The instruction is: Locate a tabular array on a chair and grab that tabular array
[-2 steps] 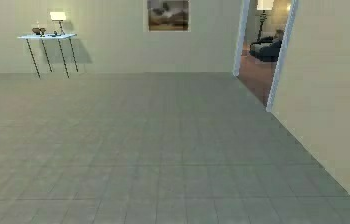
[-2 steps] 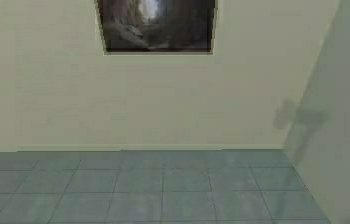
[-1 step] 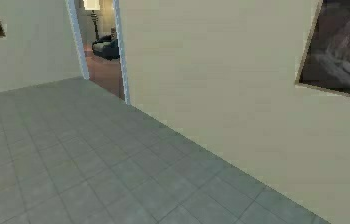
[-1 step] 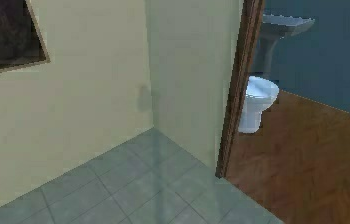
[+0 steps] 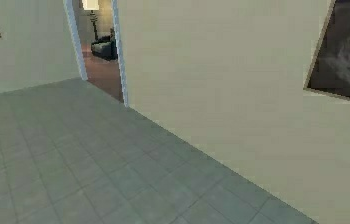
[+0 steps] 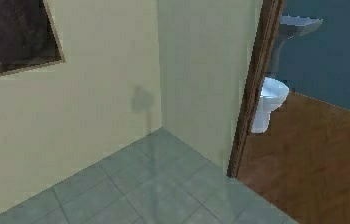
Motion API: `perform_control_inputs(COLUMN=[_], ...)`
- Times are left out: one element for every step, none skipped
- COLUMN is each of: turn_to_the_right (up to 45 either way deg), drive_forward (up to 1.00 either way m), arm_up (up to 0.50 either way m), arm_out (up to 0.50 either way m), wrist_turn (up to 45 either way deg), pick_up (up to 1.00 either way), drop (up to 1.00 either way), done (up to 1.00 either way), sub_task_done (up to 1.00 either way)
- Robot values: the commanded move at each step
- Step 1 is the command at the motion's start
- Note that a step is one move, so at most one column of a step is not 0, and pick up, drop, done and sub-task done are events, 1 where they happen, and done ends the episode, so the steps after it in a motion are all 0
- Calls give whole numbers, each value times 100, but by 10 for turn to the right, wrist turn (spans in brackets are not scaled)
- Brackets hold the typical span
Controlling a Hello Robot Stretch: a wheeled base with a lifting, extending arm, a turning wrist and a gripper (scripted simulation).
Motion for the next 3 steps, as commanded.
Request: perform_control_inputs(turn_to_the_right=[-450,-420,0], drive_forward=[0,0,15], arm_up=[0,0,0], arm_out=[0,0,0], wrist_turn=[0,0,0], pick_up=[0,0,0], drop=[0,0,0], done=[0,0,0], sub_task_done=[0,0,0])
